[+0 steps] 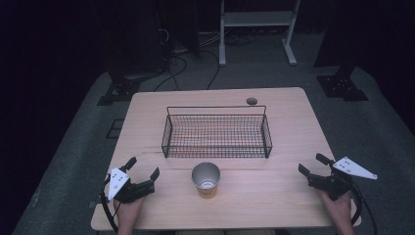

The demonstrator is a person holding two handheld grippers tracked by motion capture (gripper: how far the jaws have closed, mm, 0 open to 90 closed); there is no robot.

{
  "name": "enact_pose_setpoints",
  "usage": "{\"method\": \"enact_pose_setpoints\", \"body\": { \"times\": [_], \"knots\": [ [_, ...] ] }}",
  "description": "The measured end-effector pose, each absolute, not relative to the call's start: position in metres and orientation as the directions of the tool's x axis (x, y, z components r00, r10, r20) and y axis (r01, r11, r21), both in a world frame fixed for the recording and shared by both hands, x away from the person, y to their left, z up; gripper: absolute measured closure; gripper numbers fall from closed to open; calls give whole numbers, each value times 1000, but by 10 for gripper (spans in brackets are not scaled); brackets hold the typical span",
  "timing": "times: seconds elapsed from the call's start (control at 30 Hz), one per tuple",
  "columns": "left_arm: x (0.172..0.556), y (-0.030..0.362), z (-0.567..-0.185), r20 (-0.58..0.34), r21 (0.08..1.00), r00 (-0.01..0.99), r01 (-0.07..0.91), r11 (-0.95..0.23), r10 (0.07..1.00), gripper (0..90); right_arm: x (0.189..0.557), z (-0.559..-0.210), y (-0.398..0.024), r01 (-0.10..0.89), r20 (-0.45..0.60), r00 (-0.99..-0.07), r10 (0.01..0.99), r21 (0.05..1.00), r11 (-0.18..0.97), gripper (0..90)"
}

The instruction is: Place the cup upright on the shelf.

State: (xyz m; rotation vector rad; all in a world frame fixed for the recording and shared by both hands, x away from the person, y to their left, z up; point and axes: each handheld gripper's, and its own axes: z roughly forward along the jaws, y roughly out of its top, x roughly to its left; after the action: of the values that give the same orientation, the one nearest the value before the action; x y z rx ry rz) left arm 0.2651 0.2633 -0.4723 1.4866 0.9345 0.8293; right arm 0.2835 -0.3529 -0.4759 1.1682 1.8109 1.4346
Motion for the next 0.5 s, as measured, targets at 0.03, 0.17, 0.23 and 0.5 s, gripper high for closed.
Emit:
{"method": "enact_pose_setpoints", "body": {
  "times": [0.03,0.17,0.23,0.5],
  "knots": [
    [265,263,-472,-3,993,436,104,-47,900,55,283,-476,-353,293,96,-474,875,954,55,130],
    [264,262,-472,5,994,445,97,-53,896,55,284,-476,-351,297,84,-471,878,952,69,130],
    [264,261,-472,5,993,453,100,-56,892,55,284,-476,-349,297,73,-475,877,951,82,130],
    [261,260,-471,2,995,487,87,-51,873,55,284,-476,-350,299,80,-471,878,952,73,130]
  ]
}}
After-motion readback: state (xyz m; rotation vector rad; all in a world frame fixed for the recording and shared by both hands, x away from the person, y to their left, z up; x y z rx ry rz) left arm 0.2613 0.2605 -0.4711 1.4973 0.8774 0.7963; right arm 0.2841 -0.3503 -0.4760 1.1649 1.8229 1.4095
